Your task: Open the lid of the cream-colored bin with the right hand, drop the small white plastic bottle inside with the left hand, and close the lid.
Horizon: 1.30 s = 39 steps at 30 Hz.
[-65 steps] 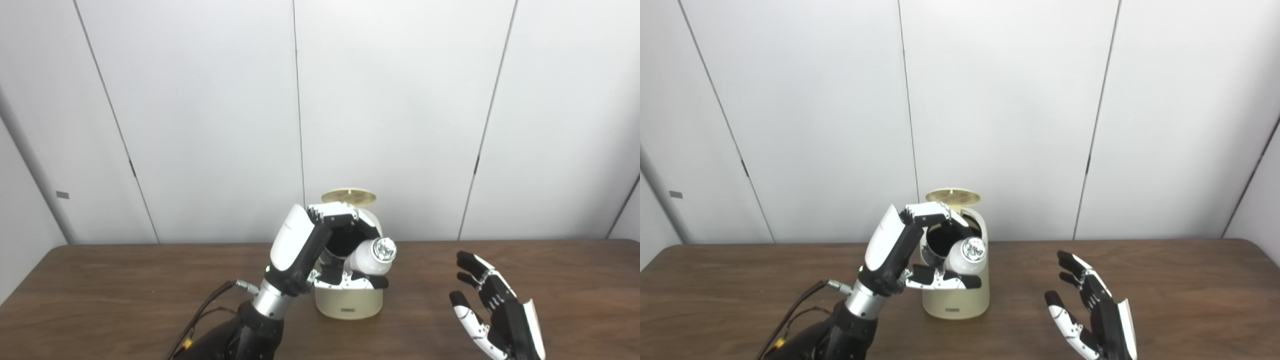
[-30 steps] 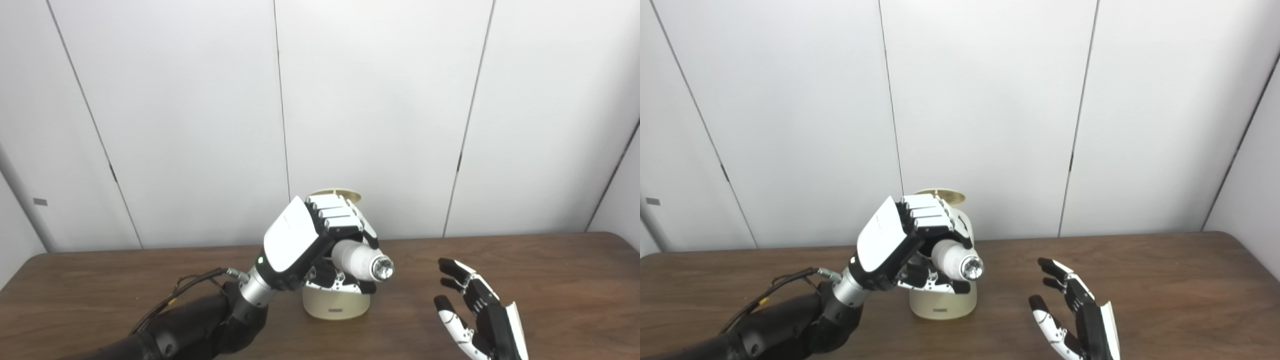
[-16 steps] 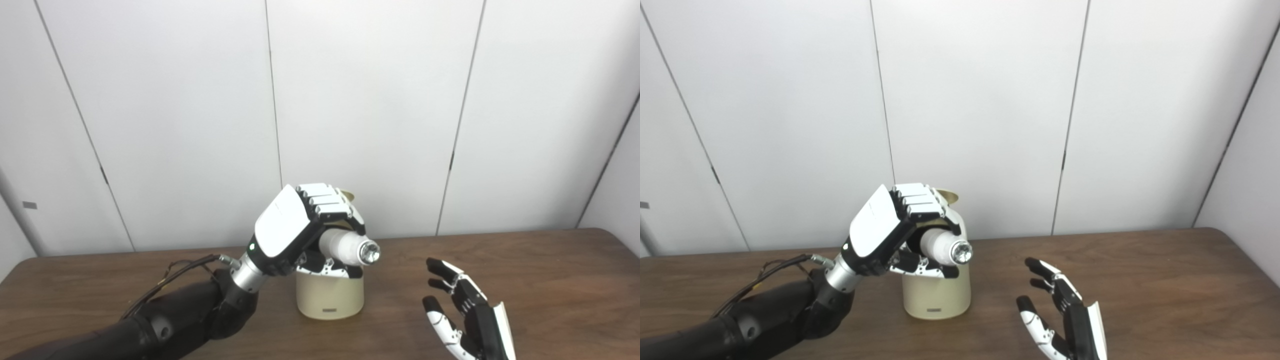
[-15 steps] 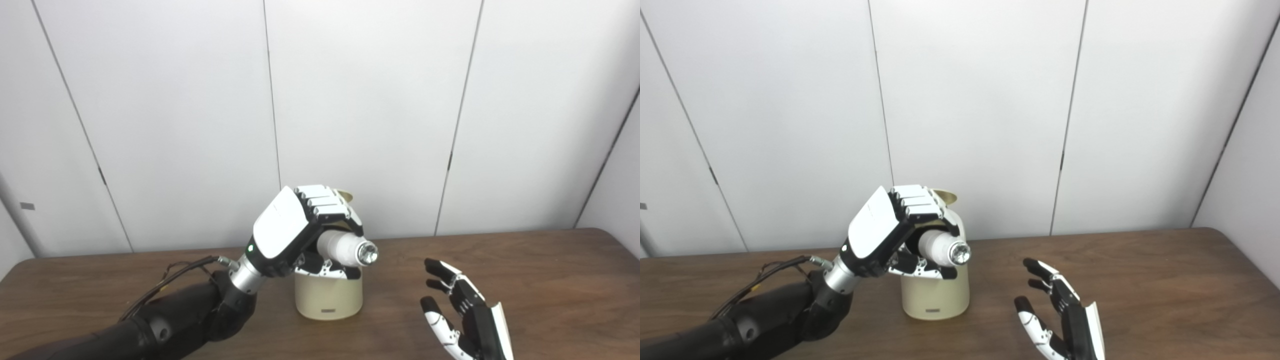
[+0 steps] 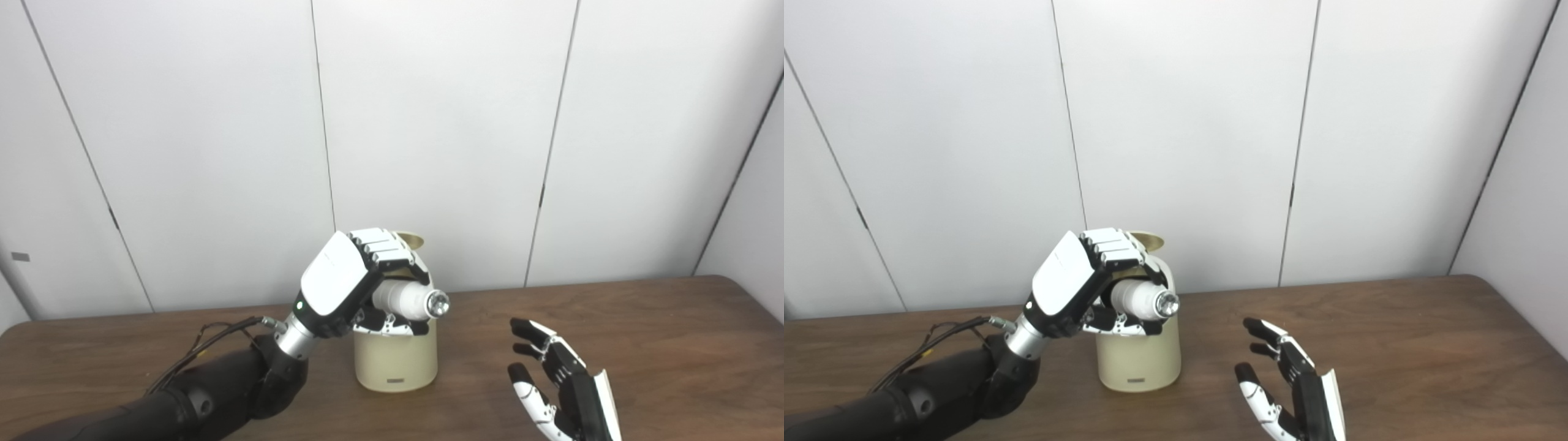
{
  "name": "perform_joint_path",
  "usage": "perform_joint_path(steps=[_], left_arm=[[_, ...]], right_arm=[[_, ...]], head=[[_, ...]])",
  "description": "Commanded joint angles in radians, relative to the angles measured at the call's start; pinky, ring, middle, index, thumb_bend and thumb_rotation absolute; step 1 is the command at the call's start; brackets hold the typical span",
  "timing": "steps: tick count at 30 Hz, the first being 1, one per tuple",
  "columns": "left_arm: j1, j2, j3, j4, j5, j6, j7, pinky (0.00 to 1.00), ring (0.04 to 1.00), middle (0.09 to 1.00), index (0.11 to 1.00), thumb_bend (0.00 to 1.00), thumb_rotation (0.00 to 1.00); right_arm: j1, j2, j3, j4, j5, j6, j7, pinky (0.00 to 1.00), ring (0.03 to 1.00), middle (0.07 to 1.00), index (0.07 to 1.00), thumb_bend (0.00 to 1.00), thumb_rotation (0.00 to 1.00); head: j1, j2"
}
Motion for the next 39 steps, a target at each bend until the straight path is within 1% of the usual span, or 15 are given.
perform_joint_path(steps=[1, 5, 13, 20, 21, 24, 27, 31, 33, 36, 39], left_arm=[[-0.063, -0.001, 0.002, 0.017, -0.009, -0.001, 0.046, 0.50, 0.559, 0.508, 0.415, 0.49, 0.00], [-0.064, -0.010, -0.006, 0.044, -0.019, -0.001, 0.058, 0.50, 0.561, 0.507, 0.414, 0.49, 0.00], [-0.063, -0.018, -0.001, 0.077, -0.036, -0.001, 0.052, 0.51, 0.562, 0.505, 0.412, 0.49, 0.00], [-0.057, -0.023, 0.013, 0.101, -0.057, -0.001, 0.044, 0.50, 0.557, 0.505, 0.413, 0.49, 0.00], [-0.056, -0.024, 0.015, 0.105, -0.060, -0.001, 0.046, 0.50, 0.556, 0.505, 0.413, 0.49, 0.00], [-0.048, -0.026, 0.029, 0.108, -0.078, -0.001, 0.042, 0.49, 0.553, 0.505, 0.414, 0.49, 0.00], [-0.041, -0.033, 0.044, 0.114, -0.089, -0.001, 0.054, 0.48, 0.553, 0.505, 0.415, 0.49, 0.00], [-0.032, -0.042, 0.066, 0.121, -0.100, -0.001, 0.071, 0.48, 0.550, 0.503, 0.415, 0.49, 0.00], [-0.027, -0.043, 0.078, 0.118, -0.112, -0.001, 0.062, 0.47, 0.548, 0.501, 0.417, 0.49, 0.00], [-0.018, -0.041, 0.096, 0.116, -0.127, -0.001, 0.024, 0.47, 0.540, 0.500, 0.426, 0.50, 0.00], [-0.011, -0.039, 0.106, 0.110, -0.141, -0.001, -0.010, 0.47, 0.530, 0.497, 0.447, 0.50, 0.00]], right_arm=[[-0.013, 0.010, 0.006, -0.044, -0.009, -0.006, -0.006, 0.71, 0.791, 0.782, 0.724, 0.20, 0.53], [-0.013, 0.016, 0.012, -0.051, 0.000, 0.001, -0.002, 0.72, 0.795, 0.784, 0.721, 0.21, 0.53], [-0.010, 0.021, 0.017, -0.059, -0.022, 0.002, -0.010, 0.71, 0.793, 0.781, 0.720, 0.19, 0.50], [-0.010, 0.023, 0.020, -0.065, -0.030, 0.008, -0.010, 0.71, 0.792, 0.780, 0.729, 0.20, 0.54], [-0.010, 0.023, 0.021, -0.067, -0.032, 0.011, -0.009, 0.72, 0.797, 0.784, 0.731, 0.21, 0.56], [-0.009, 0.025, 0.021, -0.070, -0.047, 0.012, -0.015, 0.71, 0.795, 0.782, 0.730, 0.21, 0.58], [-0.009, 0.025, 0.023, -0.072, -0.044, 0.014, -0.012, 0.71, 0.794, 0.783, 0.733, 0.21, 0.59], [-0.008, 0.026, 0.025, -0.075, -0.042, 0.014, -0.011, 0.70, 0.792, 0.785, 0.735, 0.20, 0.57], [-0.008, 0.028, 0.024, -0.075, -0.042, 0.014, -0.013, 0.70, 0.788, 0.781, 0.729, 0.20, 0.56], [-0.008, 0.027, 0.025, -0.075, -0.043, 0.012, -0.012, 0.69, 0.784, 0.778, 0.727, 0.19, 0.55], [-0.009, 0.027, 0.027, -0.076, -0.047, 0.018, -0.010, 0.69, 0.788, 0.783, 0.740, 0.20, 0.58]], head=[[-0.001, 0.000], [-0.008, -0.007], [-0.013, -0.006], [-0.020, -0.004], [-0.021, -0.003], [-0.023, -0.003], [-0.024, -0.001], [-0.022, 0.003], [-0.022, 0.003], [-0.023, 0.005], [-0.024, 0.006]])
